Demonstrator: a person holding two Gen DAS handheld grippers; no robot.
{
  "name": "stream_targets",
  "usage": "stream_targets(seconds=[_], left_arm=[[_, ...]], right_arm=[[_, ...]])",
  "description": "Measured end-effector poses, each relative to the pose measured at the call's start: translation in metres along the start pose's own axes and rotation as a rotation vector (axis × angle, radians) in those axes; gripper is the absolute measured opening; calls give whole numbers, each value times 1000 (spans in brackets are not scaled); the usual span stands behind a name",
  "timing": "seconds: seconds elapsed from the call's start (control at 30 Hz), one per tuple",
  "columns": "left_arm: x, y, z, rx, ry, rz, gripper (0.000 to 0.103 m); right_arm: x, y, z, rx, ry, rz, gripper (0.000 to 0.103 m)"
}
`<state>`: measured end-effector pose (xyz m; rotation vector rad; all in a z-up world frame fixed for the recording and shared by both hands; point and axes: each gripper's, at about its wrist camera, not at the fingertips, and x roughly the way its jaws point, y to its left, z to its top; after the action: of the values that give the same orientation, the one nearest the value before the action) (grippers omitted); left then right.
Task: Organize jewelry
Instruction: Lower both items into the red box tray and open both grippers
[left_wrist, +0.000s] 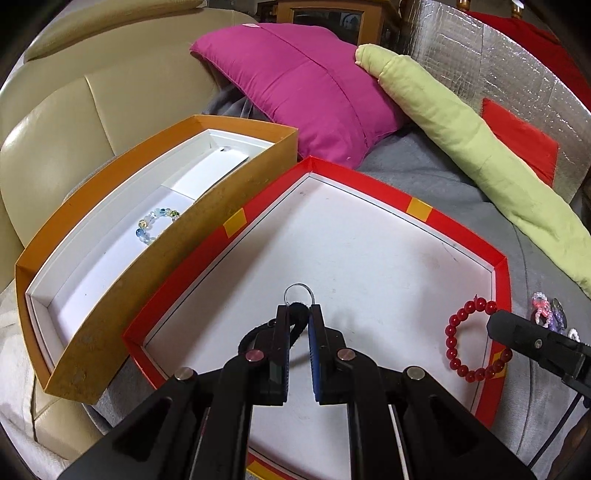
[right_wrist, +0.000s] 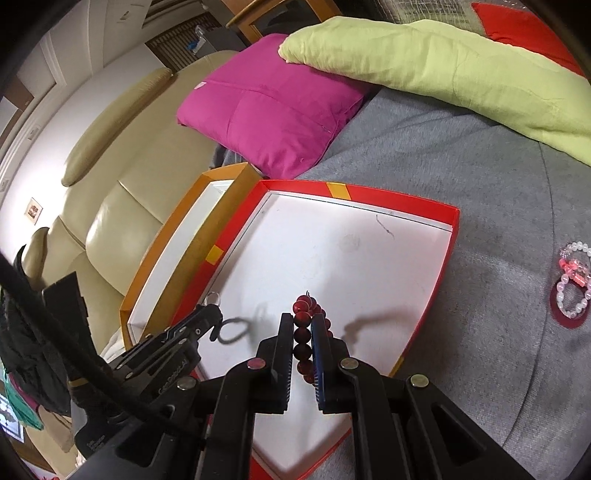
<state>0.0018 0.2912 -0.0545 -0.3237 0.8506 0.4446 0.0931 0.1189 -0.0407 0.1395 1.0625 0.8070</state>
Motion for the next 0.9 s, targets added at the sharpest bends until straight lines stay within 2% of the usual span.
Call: stream_targets(seconds=[0.4, 0.67, 0.77, 0.9], left_arm=[[6, 3, 0, 0, 12, 23, 11], [6, 3, 0, 6, 22, 36, 12], [5, 6, 1, -5, 26, 23, 15], [-1, 6, 2, 2, 6, 53, 17]], right_arm=[[10, 1, 3, -3, 23, -26, 10], [19, -9, 8, 40, 37, -49, 12], [22, -10, 9, 40, 37, -65, 13], [19, -14, 8, 46, 30, -74, 13]])
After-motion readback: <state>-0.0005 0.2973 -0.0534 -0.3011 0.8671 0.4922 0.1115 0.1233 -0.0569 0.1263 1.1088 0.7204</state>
